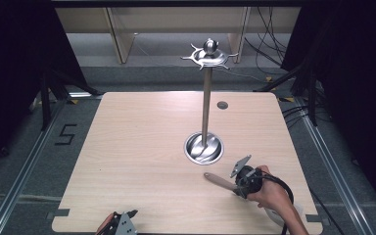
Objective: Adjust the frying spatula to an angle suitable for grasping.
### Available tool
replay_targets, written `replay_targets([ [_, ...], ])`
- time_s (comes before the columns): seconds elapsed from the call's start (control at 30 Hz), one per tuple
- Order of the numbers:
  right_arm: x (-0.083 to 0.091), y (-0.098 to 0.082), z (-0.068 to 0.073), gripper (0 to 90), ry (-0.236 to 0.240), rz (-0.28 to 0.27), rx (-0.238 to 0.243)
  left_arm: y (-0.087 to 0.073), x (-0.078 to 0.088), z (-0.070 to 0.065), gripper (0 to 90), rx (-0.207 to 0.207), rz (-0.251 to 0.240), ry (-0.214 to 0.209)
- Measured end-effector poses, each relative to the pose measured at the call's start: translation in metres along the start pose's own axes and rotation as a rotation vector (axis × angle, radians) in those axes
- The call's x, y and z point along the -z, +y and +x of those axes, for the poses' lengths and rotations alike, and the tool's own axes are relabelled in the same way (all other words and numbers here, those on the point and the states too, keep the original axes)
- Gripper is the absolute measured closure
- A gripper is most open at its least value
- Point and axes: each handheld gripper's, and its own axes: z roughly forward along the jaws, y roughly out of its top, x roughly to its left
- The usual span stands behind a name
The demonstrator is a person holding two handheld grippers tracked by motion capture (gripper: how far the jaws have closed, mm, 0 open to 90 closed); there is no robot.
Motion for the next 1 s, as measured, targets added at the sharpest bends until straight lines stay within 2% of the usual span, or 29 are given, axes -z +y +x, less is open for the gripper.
replay_targets([
  [0.07, -0.001, 0.001, 0.000, 69.3, -0.004, 0.015, -0.003, 0.000, 0.000, 0.000, 15.4, 0.006, -0.004, -0.003],
  [0.1, -0.002, 0.002, 0.000, 69.7, 0.009, 0.021, -0.017, 0.000, 0.000, 0.000, 15.4, 0.006, -0.004, -0.004],
  [0.17, -0.003, 0.003, -0.002, 70.1, 0.013, 0.025, 0.004, 0.000, 0.000, 0.000, 15.4, 0.006, -0.003, -0.002],
  [0.2, -0.004, 0.003, -0.001, 70.4, 0.020, 0.038, -0.017, 0.000, 0.000, 0.000, 15.4, 0.006, -0.004, -0.002],
  [0.23, -0.005, 0.004, -0.002, 71.3, 0.014, 0.037, -0.003, 0.000, -0.001, -0.001, 15.4, 0.003, -0.020, 0.019],
  [0.33, -0.005, 0.005, -0.003, 74.5, 0.023, 0.048, -0.018, 0.000, -0.001, -0.001, 15.4, 0.004, -0.019, 0.017],
  [0.37, -0.005, 0.005, -0.004, 74.8, 0.017, 0.048, 0.001, 0.000, 0.000, 0.000, 15.4, 0.004, -0.005, -0.003],
  [0.43, -0.005, 0.007, -0.004, 75.1, 0.018, 0.064, 0.017, 0.000, -0.001, -0.001, 15.4, 0.003, -0.019, 0.017],
  [0.5, -0.005, 0.008, -0.002, 75.3, -0.001, 0.071, 0.026, 0.000, -0.001, -0.001, 15.4, -0.002, -0.018, 0.017],
  [0.53, -0.005, 0.009, -0.002, 75.4, -0.002, 0.075, 0.039, 0.000, 0.000, 0.000, 15.5, 0.000, -0.001, -0.004],
  [0.57, -0.005, 0.009, -0.002, 75.4, -0.002, 0.075, 0.039, 0.000, 0.000, 0.000, 15.5, 0.000, -0.001, -0.004],
  [0.6, -0.005, 0.009, -0.001, 75.5, -0.007, 0.079, 0.044, 0.000, -0.001, -0.001, 15.5, 0.003, -0.018, 0.019],
  [0.63, -0.005, 0.010, -0.001, 75.5, -0.003, 0.090, 0.062, 0.000, 0.000, 0.000, 15.5, -0.013, -0.016, 0.032],
  [0.73, -0.003, 0.009, -0.001, 75.6, -0.037, 0.074, 0.069, 0.000, 0.001, 0.000, 15.5, -0.002, -0.015, 0.017],
  [0.83, 0.000, 0.009, -0.001, 75.7, -0.035, 0.048, 0.089, 0.000, 0.001, 0.000, 15.5, 0.001, -0.019, 0.012],
  [0.9, 0.001, 0.009, 0.000, 75.8, -0.062, 0.015, 0.071, 0.000, 0.001, 0.001, 15.5, -0.003, -0.010, 0.004],
  [0.93, 0.003, 0.008, -0.001, 75.8, -0.070, 0.006, 0.071, 0.000, 0.001, 0.000, 15.5, 0.012, -0.013, -0.005],
  [1.0, 0.008, 0.007, -0.002, 75.8, -0.071, -0.024, 0.072, 0.000, 0.001, 0.000, 15.5, 0.011, -0.013, -0.005],
])
